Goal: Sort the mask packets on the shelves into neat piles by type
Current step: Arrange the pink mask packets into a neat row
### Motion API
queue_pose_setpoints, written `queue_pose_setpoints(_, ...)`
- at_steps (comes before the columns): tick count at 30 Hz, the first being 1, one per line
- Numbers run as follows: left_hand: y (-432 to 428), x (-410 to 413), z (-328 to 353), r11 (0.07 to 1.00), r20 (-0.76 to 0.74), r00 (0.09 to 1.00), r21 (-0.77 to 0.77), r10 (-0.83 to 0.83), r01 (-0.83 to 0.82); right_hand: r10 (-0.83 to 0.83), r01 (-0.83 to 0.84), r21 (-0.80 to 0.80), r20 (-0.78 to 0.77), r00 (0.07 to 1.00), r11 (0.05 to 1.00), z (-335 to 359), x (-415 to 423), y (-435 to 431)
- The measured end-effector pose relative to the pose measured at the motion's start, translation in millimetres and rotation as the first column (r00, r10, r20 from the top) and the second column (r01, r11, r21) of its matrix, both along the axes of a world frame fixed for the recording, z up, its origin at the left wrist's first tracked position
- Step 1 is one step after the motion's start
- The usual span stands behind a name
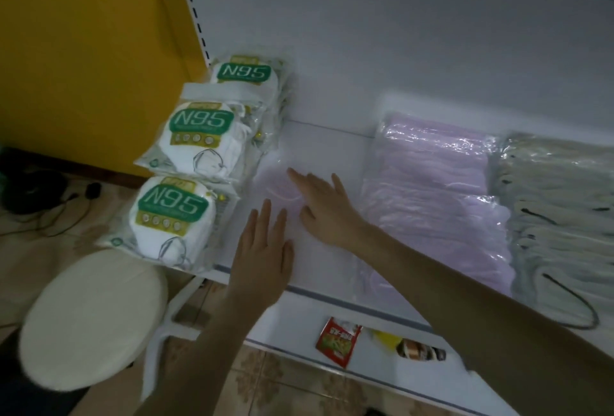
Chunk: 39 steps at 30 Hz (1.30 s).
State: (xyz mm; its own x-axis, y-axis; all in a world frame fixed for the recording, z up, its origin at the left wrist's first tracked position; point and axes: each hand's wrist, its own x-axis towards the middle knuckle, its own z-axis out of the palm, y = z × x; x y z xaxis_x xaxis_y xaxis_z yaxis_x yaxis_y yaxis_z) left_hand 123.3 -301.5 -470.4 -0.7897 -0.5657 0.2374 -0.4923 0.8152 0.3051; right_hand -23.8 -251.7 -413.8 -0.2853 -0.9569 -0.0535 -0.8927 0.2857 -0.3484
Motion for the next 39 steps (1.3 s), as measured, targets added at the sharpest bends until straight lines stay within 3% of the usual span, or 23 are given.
queue_pose_setpoints(4, -13, -7, 5, 0.989, 0.222, 0.972, -0.104, -0.081, 0.106, -0.221, 0.214, -0.124, -0.042, 0.974, 0.969, 9, -10, 88)
queue_pose_setpoints(7, -11, -10, 7, 0.98, 0.357, 0.926, -0.109, -0.119, 0.168, -0.277, 0.293, 0.03, -0.248, 0.928, 0.956, -5, -18, 149)
queue_pose_setpoints(9, -8, -10, 9, 0.974, 0.375, 0.917, -0.114, -0.138, 0.193, -0.33, 0.378, 0.17, -0.256, 0.909, 0.91, -8, -21, 166)
queue_pose_setpoints(12, -4, -1, 15, 0.977, 0.351, 0.919, -0.052, -0.177, 0.208, -0.386, 0.438, 0.296, -0.219, 0.896, 0.849, -14, -19, 170)
queue_pose_setpoints(14, 3, 10, 16, 0.973, 0.317, 0.932, -0.09, -0.176, 0.214, -0.366, 0.414, 0.342, -0.198, 0.909, 0.844, -11, -21, 166)
queue_pose_setpoints(25, 24, 55, 21, 0.9, 0.137, 0.955, -0.324, -0.262, 0.293, -0.402, 0.433, 0.231, -0.172, 0.899, 0.871, 9, -21, 172)
queue_pose_setpoints(28, 33, 61, 29, 0.917, 0.087, 0.969, -0.312, -0.231, 0.247, -0.483, 0.486, 0.16, -0.06, 0.873, 0.859, 18, -10, 174)
queue_pose_setpoints(30, 45, 74, 30, 0.944, 0.018, 0.986, -0.286, -0.166, 0.164, -0.539, 0.536, 0.06, 0.126, 0.833, 0.842, 24, 8, 178)
queue_pose_setpoints(31, 52, 81, 32, 0.959, -0.027, 0.99, -0.254, -0.137, 0.126, -0.551, 0.57, 0.031, 0.303, 0.778, 0.821, 28, 18, 179)
queue_pose_setpoints(32, 59, 86, 36, 0.972, -0.076, 0.99, -0.212, -0.117, 0.098, -0.541, 0.603, 0.056, 0.515, 0.665, 0.796, 34, 29, 178)
queue_pose_setpoints(34, 72, 88, 50, 0.985, -0.173, 0.981, -0.158, -0.093, 0.066, -0.473, 0.618, 0.216, 0.833, 0.286, 0.756, 48, 48, 172)
queue_pose_setpoints(36, 84, 81, 67, 0.971, -0.24, 0.959, -0.218, -0.15, 0.097, -0.358, 0.583, 0.341, 0.929, -0.09, 0.738, 60, 54, 166)
queue_pose_setpoints(37, 89, 75, 75, 0.95, -0.243, 0.948, -0.28, -0.207, 0.136, -0.277, 0.596, 0.337, 0.941, -0.194, 0.729, 65, 53, 164)
queue_pose_setpoints(39, 99, 60, 85, 0.894, -0.194, 0.93, -0.39, -0.312, 0.219, -0.14, 0.685, 0.299, 0.95, -0.28, 0.664, 73, 41, 167)
